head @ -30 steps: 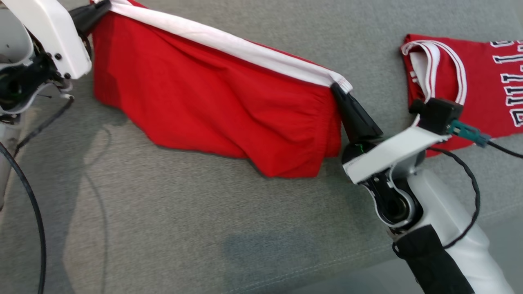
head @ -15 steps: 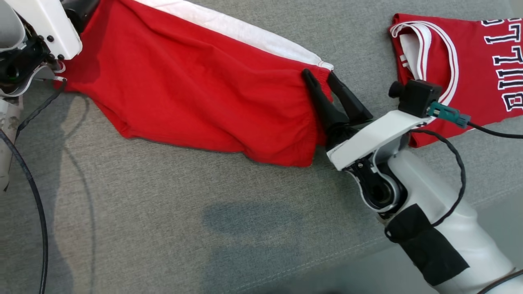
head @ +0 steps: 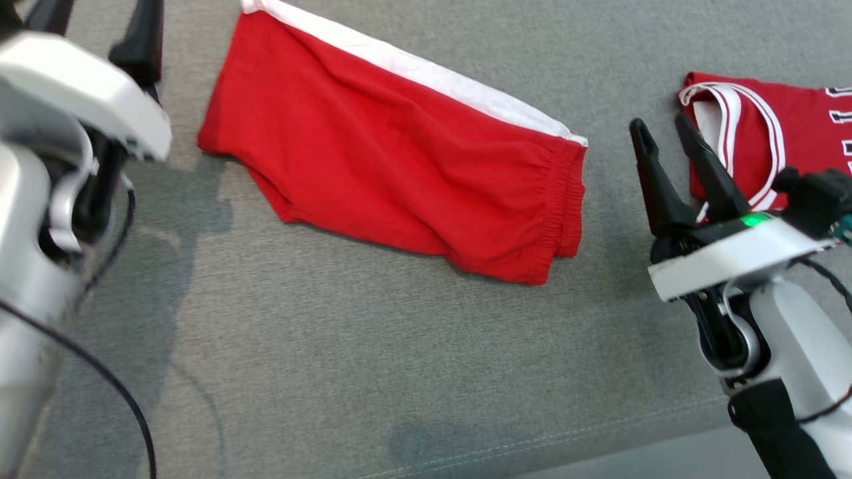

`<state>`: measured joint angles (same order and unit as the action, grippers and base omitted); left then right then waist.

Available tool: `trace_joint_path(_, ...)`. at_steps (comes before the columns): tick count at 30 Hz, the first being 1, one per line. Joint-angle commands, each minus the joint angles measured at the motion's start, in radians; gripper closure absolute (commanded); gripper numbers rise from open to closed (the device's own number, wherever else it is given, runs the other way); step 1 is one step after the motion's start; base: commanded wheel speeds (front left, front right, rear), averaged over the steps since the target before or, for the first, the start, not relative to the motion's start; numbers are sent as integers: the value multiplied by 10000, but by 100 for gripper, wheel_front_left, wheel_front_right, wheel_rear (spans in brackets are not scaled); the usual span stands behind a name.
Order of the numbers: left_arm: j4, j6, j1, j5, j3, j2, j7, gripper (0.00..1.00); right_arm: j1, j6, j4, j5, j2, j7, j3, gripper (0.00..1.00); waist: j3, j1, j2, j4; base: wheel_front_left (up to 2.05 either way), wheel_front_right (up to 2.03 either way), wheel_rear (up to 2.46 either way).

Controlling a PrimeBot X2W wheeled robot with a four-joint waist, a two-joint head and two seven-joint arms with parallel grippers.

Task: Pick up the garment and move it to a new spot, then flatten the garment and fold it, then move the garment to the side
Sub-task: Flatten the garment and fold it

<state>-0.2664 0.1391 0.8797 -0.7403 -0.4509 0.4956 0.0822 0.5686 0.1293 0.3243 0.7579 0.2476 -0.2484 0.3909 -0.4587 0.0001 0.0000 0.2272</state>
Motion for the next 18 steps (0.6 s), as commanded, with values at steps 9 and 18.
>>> trace_joint_path(9,2836,2193,-3739,952,567,434,-2051,0,-2696,14,-1720,-3922,-857,-132,-2204,0,1051,-1,0,-973,0,0,0)
trace_joint_path(18,4204,3560,-6168,1424,473,720,-2258,0,-4201,14,-2539,-5263,-1618,-133,-2977,0,1585,-1,0,-863,0,0,0)
